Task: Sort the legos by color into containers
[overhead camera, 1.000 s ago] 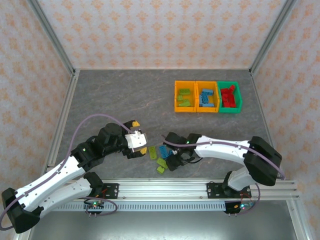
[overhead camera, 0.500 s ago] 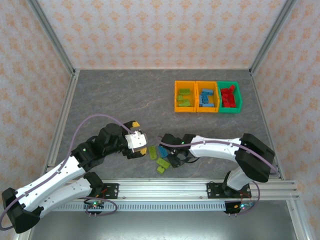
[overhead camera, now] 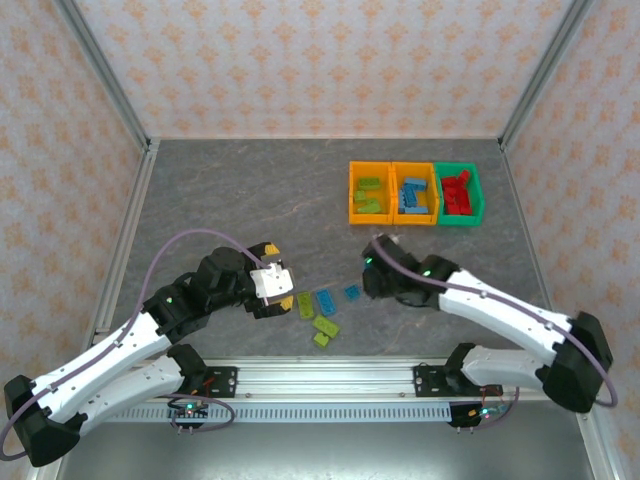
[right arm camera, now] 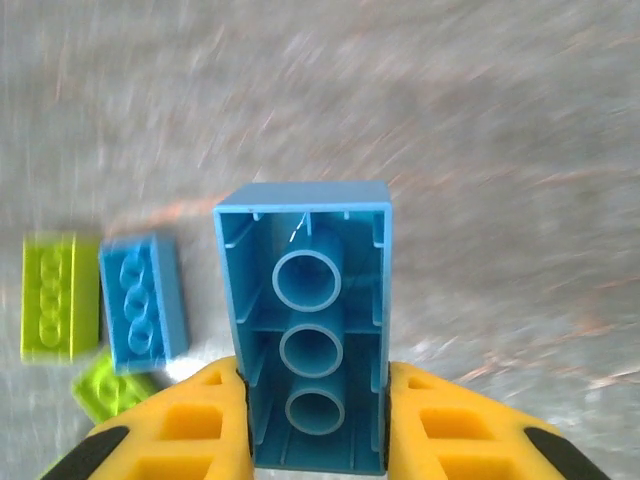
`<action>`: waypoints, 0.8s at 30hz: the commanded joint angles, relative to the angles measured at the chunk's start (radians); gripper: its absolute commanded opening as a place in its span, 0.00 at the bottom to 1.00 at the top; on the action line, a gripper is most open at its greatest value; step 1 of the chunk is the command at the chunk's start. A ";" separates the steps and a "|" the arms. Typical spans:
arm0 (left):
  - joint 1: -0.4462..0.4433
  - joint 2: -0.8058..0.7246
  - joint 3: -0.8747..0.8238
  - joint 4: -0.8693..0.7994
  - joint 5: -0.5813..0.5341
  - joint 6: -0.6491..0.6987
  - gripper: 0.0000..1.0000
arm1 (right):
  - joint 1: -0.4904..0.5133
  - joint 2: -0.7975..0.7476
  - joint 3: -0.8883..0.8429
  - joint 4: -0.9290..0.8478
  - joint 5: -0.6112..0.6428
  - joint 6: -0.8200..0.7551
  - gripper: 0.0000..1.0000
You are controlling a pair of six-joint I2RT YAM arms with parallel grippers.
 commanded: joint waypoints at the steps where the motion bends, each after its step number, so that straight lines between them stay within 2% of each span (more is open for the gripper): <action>1: 0.005 -0.020 -0.011 0.008 -0.016 0.014 1.00 | -0.205 -0.023 0.063 0.041 0.044 -0.025 0.25; 5: 0.005 -0.023 -0.014 0.012 -0.018 0.013 1.00 | -0.494 0.139 0.167 0.134 -0.067 -0.086 0.24; 7: 0.005 -0.027 -0.015 0.011 -0.021 0.014 1.00 | -0.598 0.257 0.236 0.170 -0.118 -0.097 0.23; 9: 0.005 -0.033 -0.016 0.015 -0.026 0.014 1.00 | -0.655 0.391 0.331 0.174 -0.136 -0.116 0.23; 12: 0.005 -0.044 -0.024 0.023 -0.046 0.019 1.00 | -0.684 0.567 0.500 0.156 -0.138 -0.153 0.24; 17: 0.007 -0.046 -0.037 0.046 -0.096 0.011 1.00 | -0.685 0.750 0.729 0.071 -0.098 -0.172 0.45; 20: 0.008 -0.030 -0.038 0.066 -0.129 -0.013 1.00 | -0.685 0.745 0.770 0.048 -0.112 -0.149 0.52; 24: 0.016 0.024 -0.028 0.097 -0.172 -0.081 1.00 | -0.685 0.644 0.734 0.017 -0.136 -0.129 0.56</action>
